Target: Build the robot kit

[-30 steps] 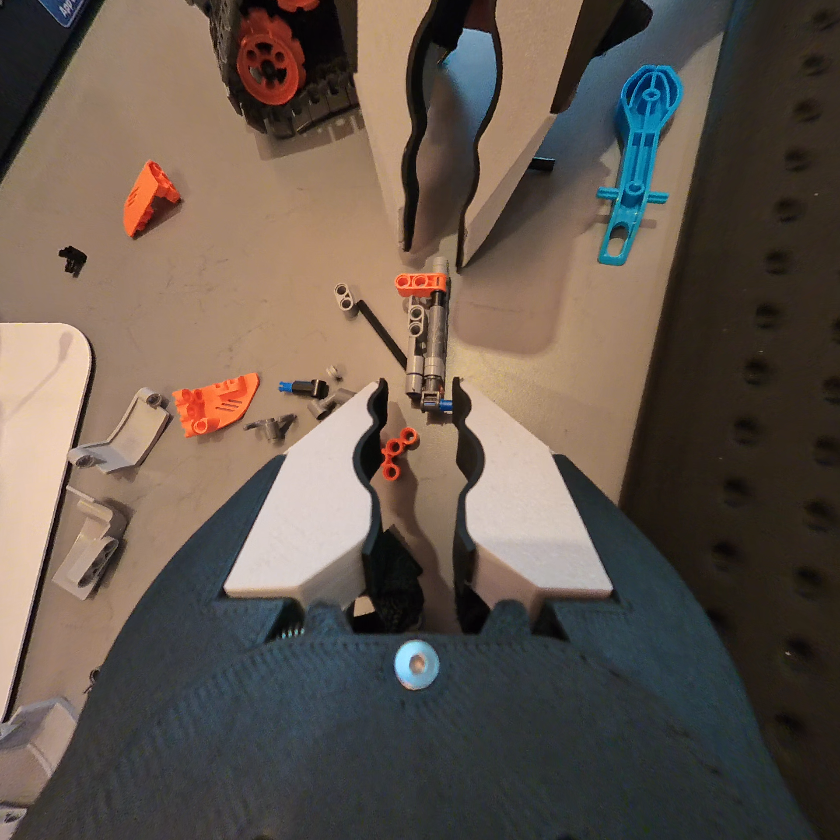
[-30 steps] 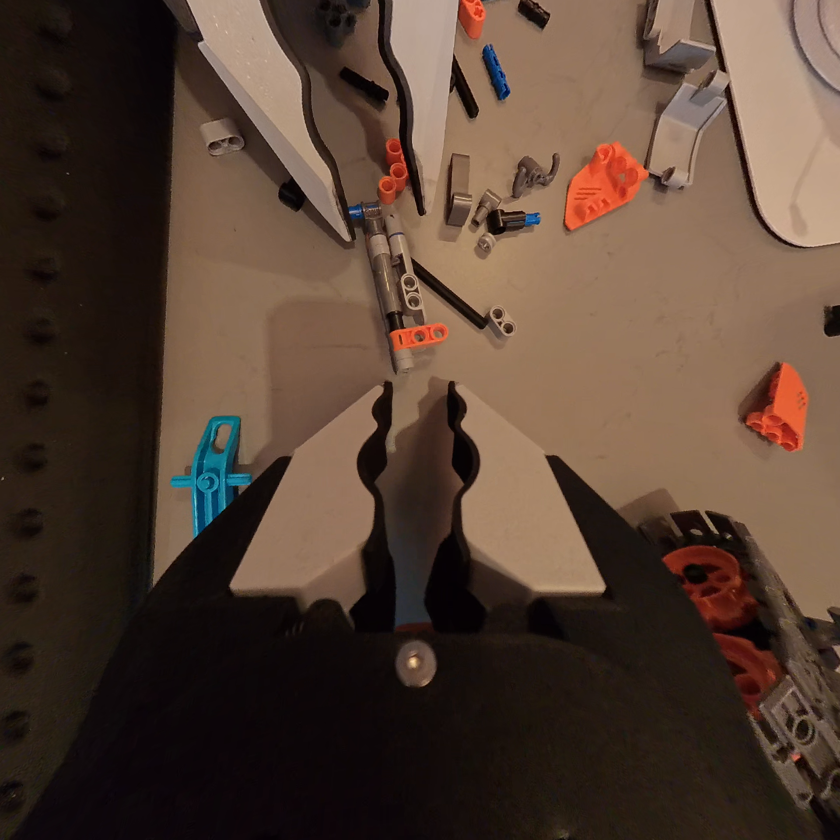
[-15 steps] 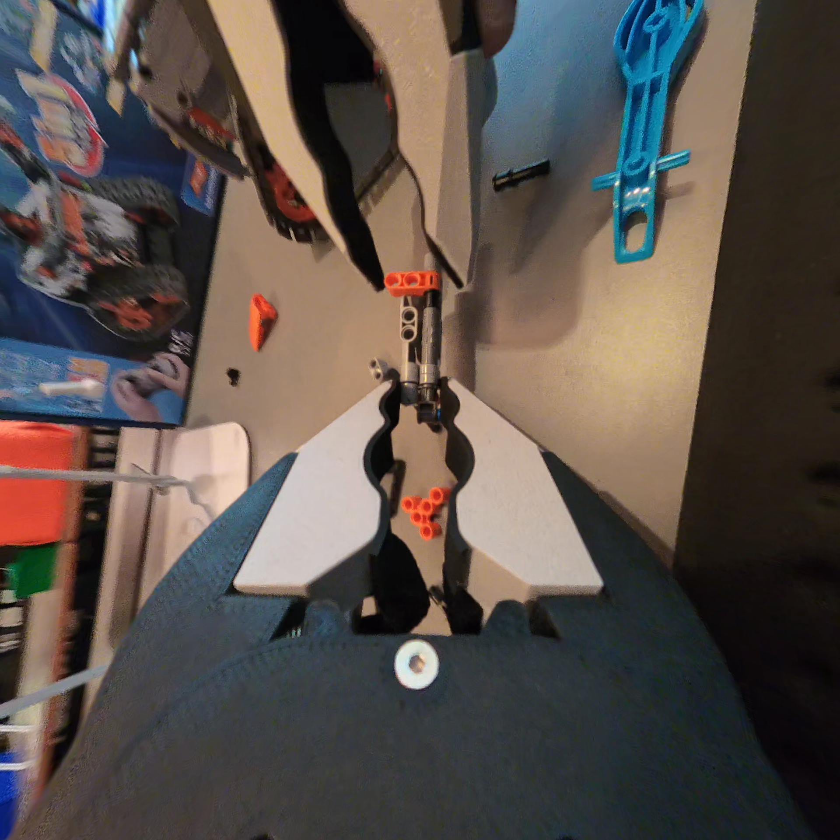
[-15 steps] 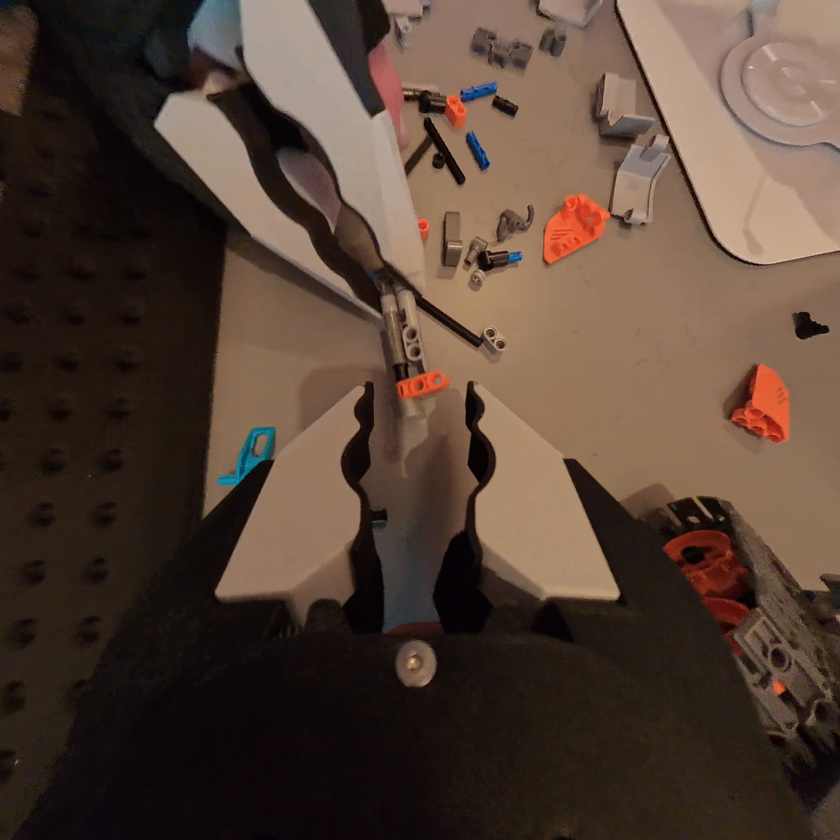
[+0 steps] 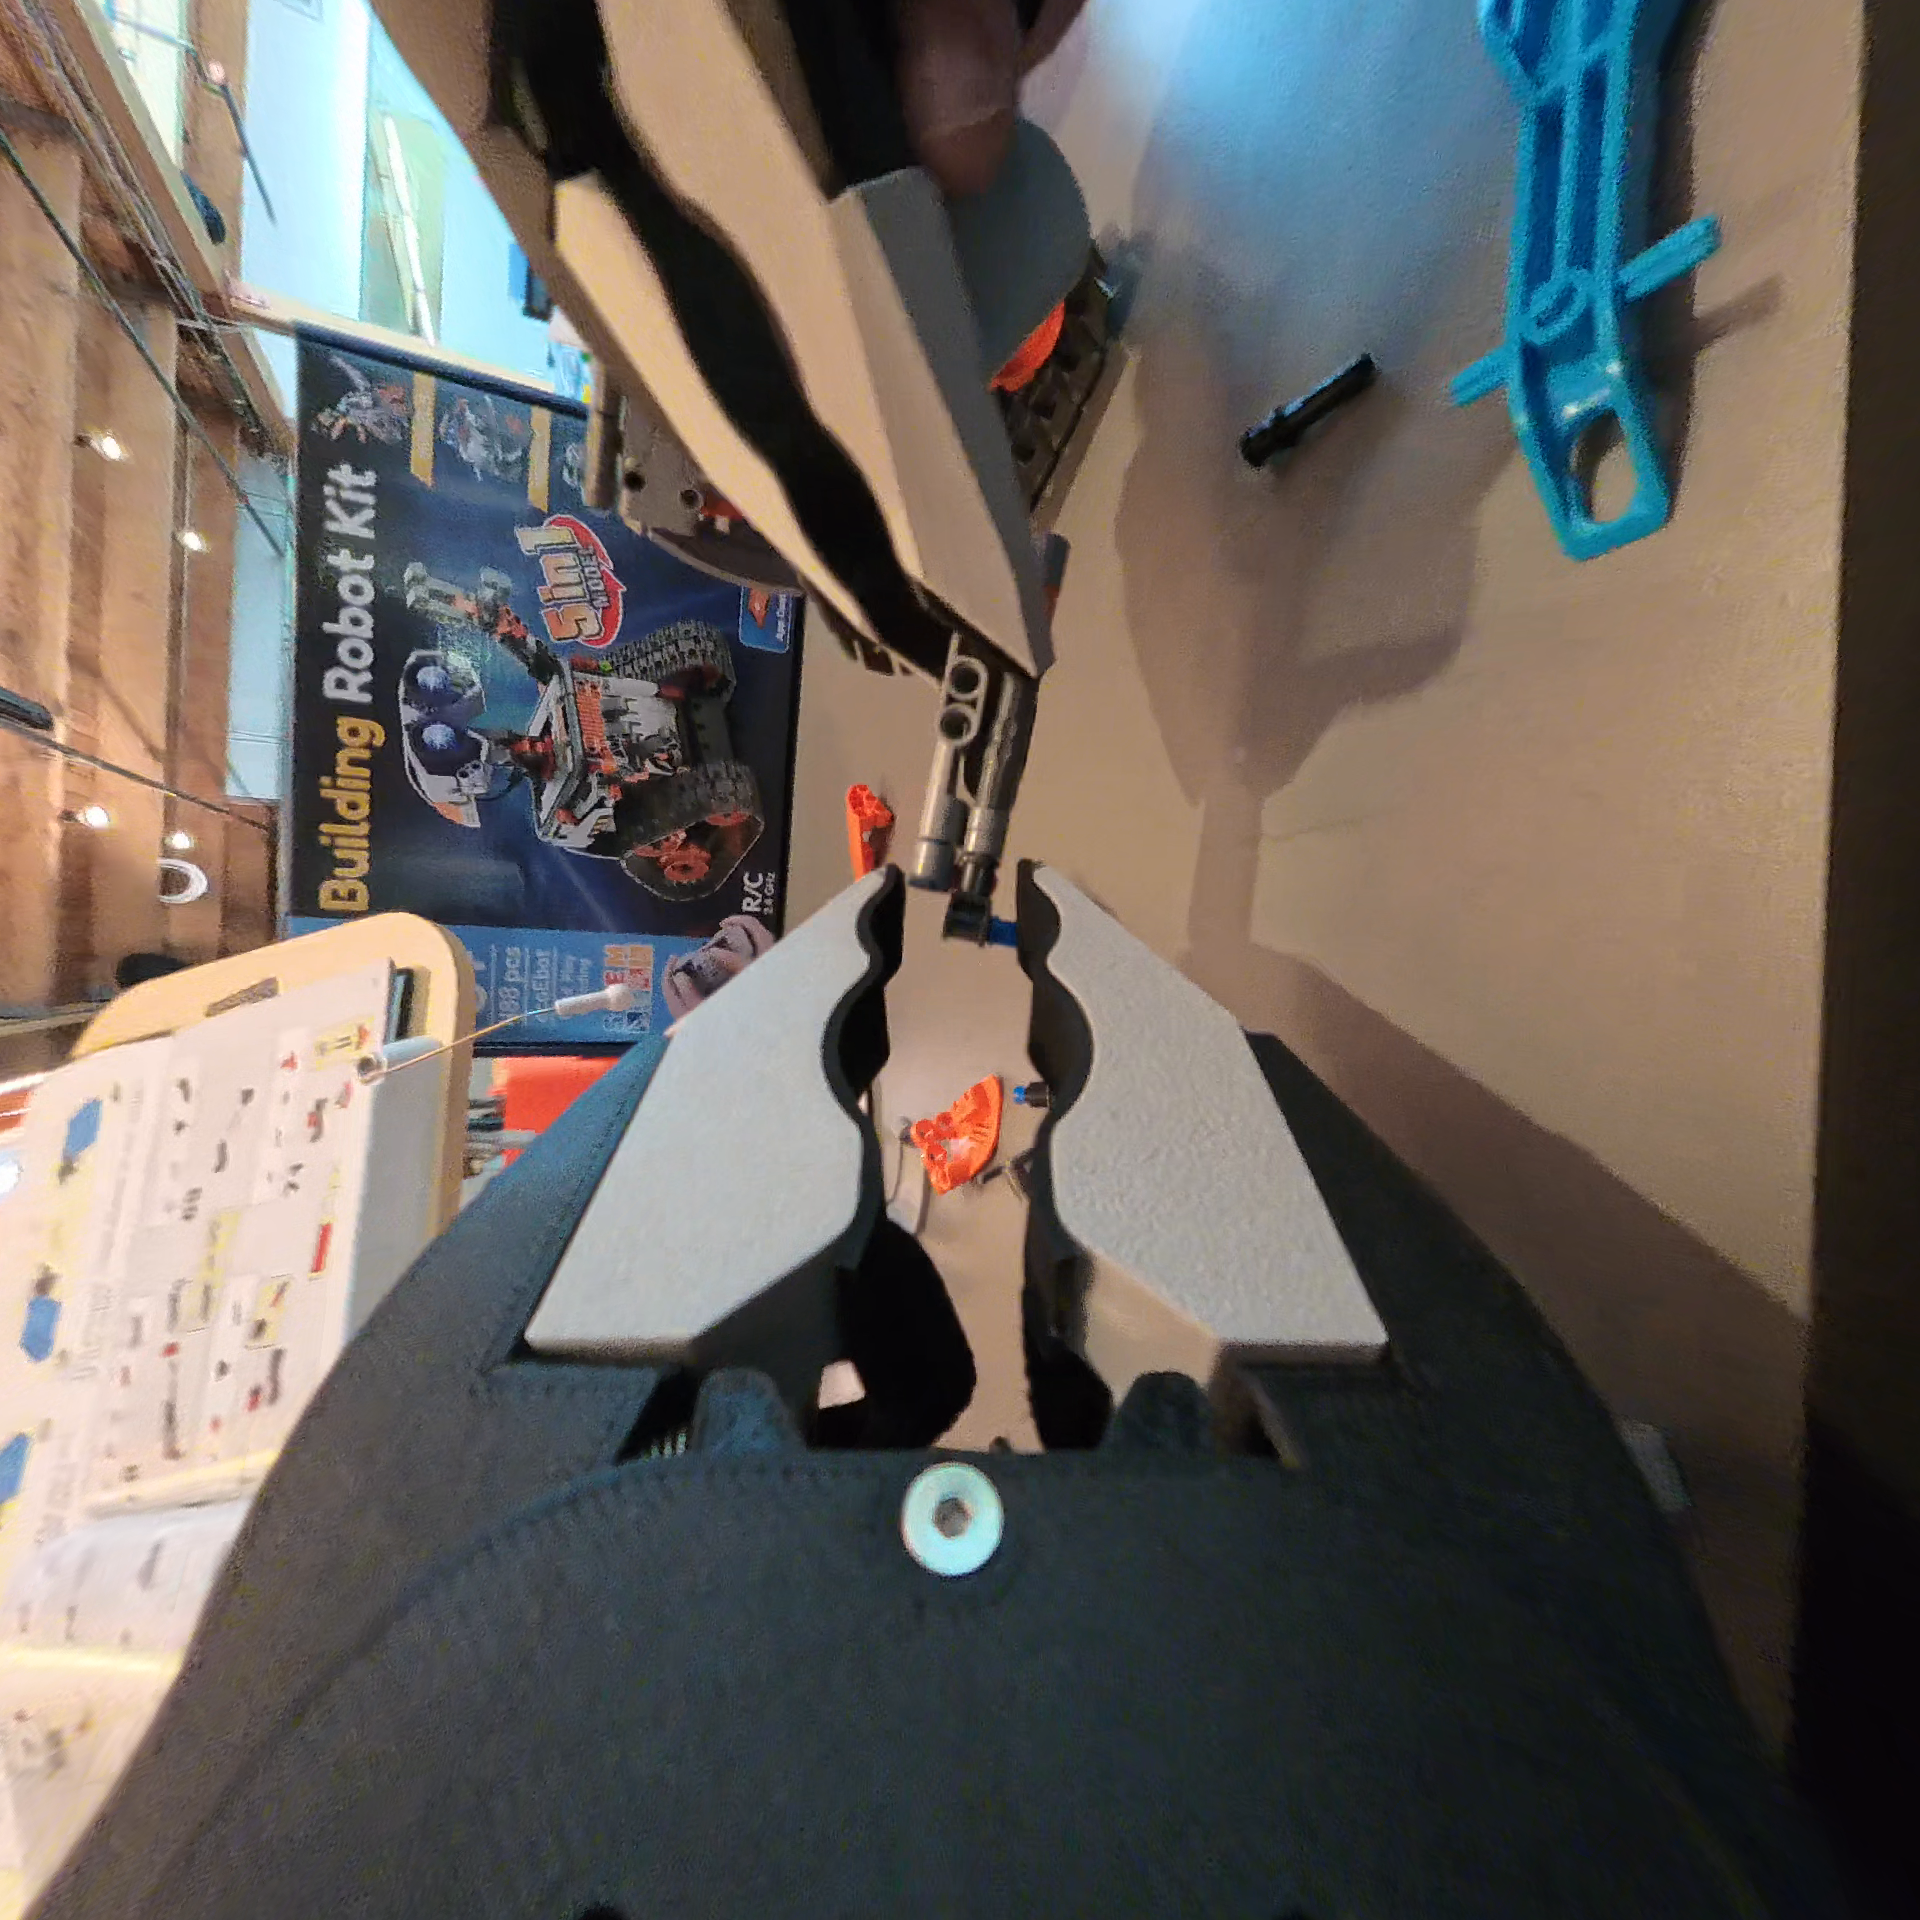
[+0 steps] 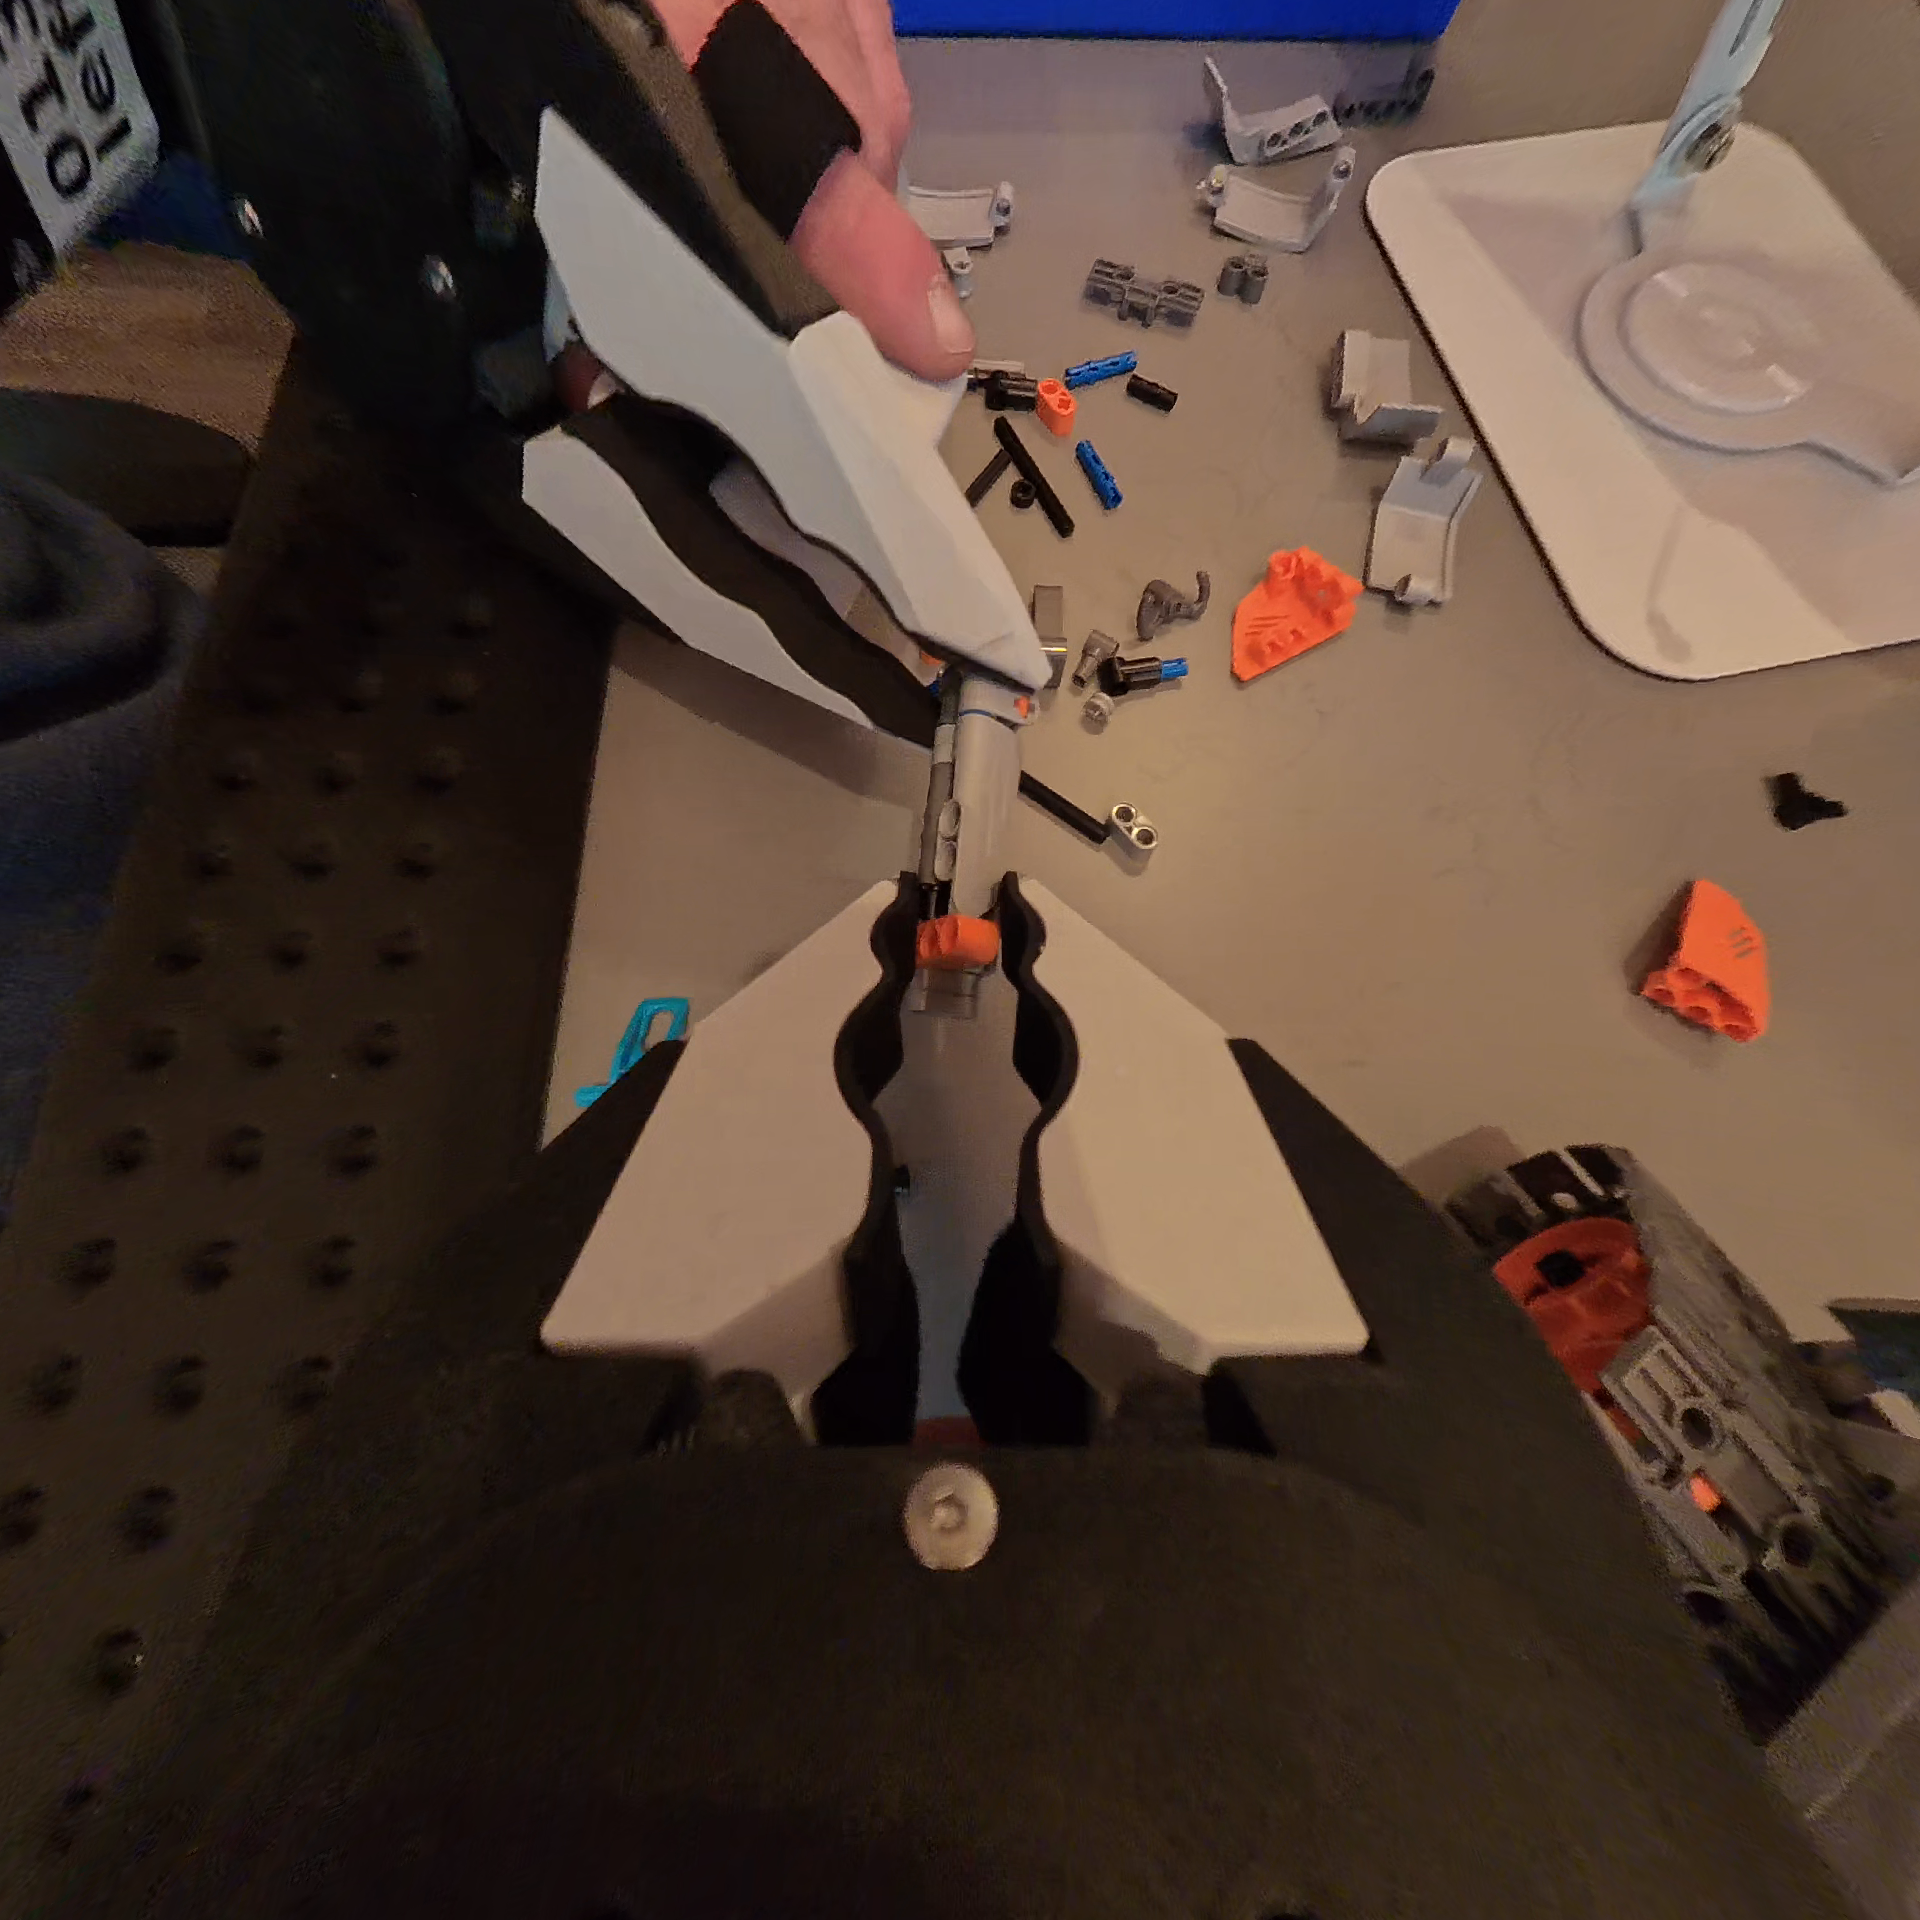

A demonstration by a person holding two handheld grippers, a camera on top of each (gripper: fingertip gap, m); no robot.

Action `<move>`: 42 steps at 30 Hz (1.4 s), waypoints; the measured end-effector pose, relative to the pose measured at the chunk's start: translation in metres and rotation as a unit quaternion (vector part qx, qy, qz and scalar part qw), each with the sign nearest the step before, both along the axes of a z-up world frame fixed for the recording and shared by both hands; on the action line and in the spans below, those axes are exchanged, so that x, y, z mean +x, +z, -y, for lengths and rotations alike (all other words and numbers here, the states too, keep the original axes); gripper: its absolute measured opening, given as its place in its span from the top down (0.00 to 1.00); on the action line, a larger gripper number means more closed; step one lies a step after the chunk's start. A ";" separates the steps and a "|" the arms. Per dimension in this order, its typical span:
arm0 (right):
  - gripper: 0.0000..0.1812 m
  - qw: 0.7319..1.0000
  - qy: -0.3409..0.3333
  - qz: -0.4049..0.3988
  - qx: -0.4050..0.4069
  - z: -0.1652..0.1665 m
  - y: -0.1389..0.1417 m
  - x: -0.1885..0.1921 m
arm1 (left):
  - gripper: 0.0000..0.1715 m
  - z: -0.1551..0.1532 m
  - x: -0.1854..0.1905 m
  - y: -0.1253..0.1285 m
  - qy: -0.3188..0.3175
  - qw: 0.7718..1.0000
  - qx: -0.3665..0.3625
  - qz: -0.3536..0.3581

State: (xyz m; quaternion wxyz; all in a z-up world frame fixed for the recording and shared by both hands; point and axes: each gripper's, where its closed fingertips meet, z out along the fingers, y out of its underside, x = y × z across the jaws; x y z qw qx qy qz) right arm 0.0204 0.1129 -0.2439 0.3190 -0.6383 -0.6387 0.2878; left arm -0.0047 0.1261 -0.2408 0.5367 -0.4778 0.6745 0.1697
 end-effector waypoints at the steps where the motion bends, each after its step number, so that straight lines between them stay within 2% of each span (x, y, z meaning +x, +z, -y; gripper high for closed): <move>1: 0.93 1.000 0.005 0.002 0.012 0.001 0.000 0.000 | 0.88 0.002 0.001 0.000 -0.005 1.000 -0.021 0.014; 5: 0.93 0.996 0.005 0.046 0.082 -0.006 -0.008 0.010 | 0.83 0.009 0.004 0.005 -0.026 0.990 -0.117 0.078; 8: 0.93 0.993 0.027 0.053 0.099 0.002 -0.011 0.016 | 0.81 0.022 0.014 0.004 -0.052 0.964 -0.228 0.127; 13: 0.93 0.987 0.072 0.099 0.106 0.022 -0.029 0.024 | 0.83 0.039 0.024 -0.024 -0.052 0.932 -0.344 0.103; 15: 0.92 0.983 0.085 0.116 0.112 0.026 -0.036 0.025 | 0.91 0.044 0.025 -0.032 -0.054 0.930 -0.355 0.083; 17: 0.92 0.981 0.092 0.130 0.112 0.029 -0.043 0.026 | 0.93 0.044 0.025 -0.037 -0.055 0.934 -0.347 0.068; 22: 0.89 0.981 0.109 0.130 0.097 0.036 -0.045 0.027 | 0.94 0.051 0.027 -0.037 -0.067 0.930 -0.355 0.067; 26: 0.85 0.983 0.110 0.115 0.087 0.039 -0.038 0.030 | 0.87 0.054 0.020 -0.033 -0.068 0.931 -0.352 0.069; 30: 0.83 0.987 0.111 0.086 0.073 0.042 -0.027 0.031 | 0.85 0.050 -0.012 -0.014 -0.033 0.936 -0.340 0.085; 34: 0.83 0.992 0.091 0.057 0.068 0.034 -0.016 0.032 | 0.86 0.025 -0.075 0.006 0.064 0.945 -0.305 0.103; 36: 0.83 0.993 0.083 0.048 0.068 0.030 -0.013 0.033 | 0.86 0.011 -0.112 0.003 0.129 0.946 -0.288 0.076; 39: 0.83 0.994 0.070 0.044 0.073 0.025 -0.012 0.033 | 0.86 -0.001 -0.153 -0.005 0.203 0.932 -0.296 0.057; 42: 0.84 0.994 0.069 0.046 0.075 0.024 -0.013 0.033 | 0.86 0.001 -0.178 -0.019 0.246 0.913 -0.324 0.033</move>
